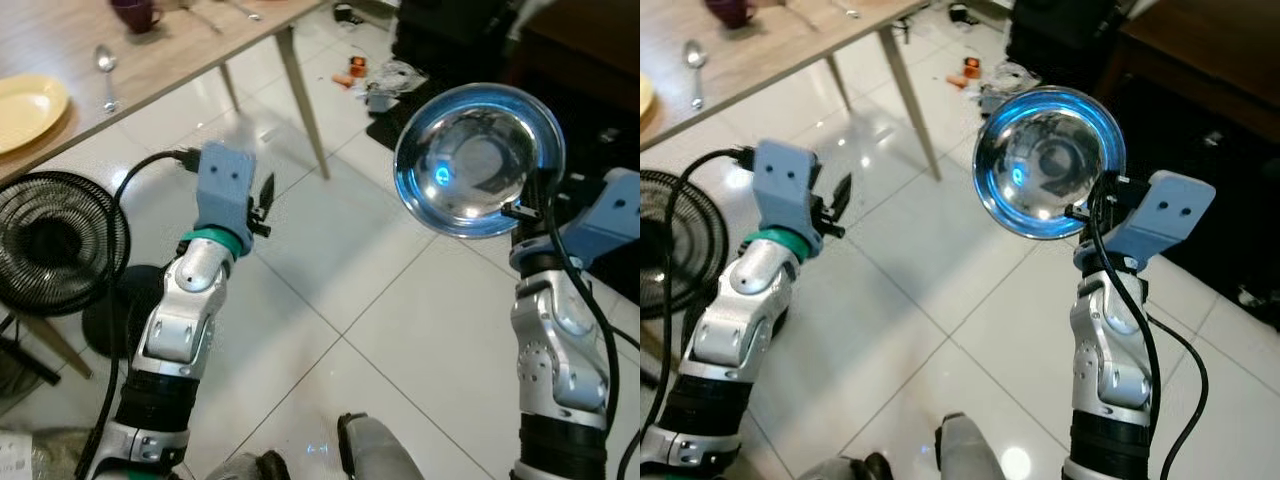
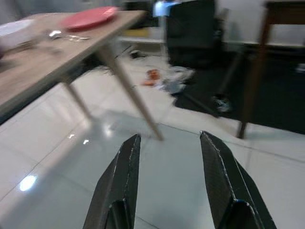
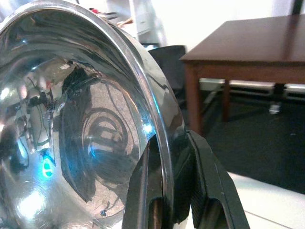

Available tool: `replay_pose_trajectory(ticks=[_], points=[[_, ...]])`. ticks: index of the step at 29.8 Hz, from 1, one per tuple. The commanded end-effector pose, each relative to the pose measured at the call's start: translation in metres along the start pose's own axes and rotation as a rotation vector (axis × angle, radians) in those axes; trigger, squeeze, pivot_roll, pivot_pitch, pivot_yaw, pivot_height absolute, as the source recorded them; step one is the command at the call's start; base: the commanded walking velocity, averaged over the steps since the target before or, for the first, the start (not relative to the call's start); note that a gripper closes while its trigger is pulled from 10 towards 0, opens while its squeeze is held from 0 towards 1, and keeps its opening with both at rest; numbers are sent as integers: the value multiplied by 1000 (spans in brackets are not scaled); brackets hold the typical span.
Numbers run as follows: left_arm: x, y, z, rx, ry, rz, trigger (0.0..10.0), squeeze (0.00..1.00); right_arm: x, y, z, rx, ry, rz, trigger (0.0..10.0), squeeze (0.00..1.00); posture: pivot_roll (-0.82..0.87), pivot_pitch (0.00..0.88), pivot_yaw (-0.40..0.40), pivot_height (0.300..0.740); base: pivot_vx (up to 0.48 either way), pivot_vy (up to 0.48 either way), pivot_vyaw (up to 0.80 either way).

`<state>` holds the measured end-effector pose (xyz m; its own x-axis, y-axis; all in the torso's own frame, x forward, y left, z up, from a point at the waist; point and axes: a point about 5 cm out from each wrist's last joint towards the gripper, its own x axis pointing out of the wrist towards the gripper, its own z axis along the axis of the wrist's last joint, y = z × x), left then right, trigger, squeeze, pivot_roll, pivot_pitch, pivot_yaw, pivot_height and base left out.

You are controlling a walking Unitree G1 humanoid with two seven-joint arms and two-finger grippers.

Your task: Setting the table

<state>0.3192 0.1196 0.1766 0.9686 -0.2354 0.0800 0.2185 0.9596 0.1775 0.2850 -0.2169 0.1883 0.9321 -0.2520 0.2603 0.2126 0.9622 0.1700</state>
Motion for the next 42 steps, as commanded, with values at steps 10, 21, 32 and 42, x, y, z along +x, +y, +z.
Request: replay_pose_trajectory(ticks=[10,21,32,42], points=[[-5,9,-8,60,24,18,10000,0,-1,2,-5,-3,2,14,10000,0,-28,47,71,740,0,0,-800],[1,8,3,45,-23,21,10000,0,0,2,-4,0,-5,12,10000,0,-29,42,72,740,0,0,-800],[4,7,8,42,-47,36,10000,0,1,3,-4,2,-8,14,10000,0,-27,39,73,740,0,0,-800],[10,10,15,72,-85,105,10000,0,3,8,-2,9,-22,39,10000,0,-25,38,72,740,231,0,-560]])
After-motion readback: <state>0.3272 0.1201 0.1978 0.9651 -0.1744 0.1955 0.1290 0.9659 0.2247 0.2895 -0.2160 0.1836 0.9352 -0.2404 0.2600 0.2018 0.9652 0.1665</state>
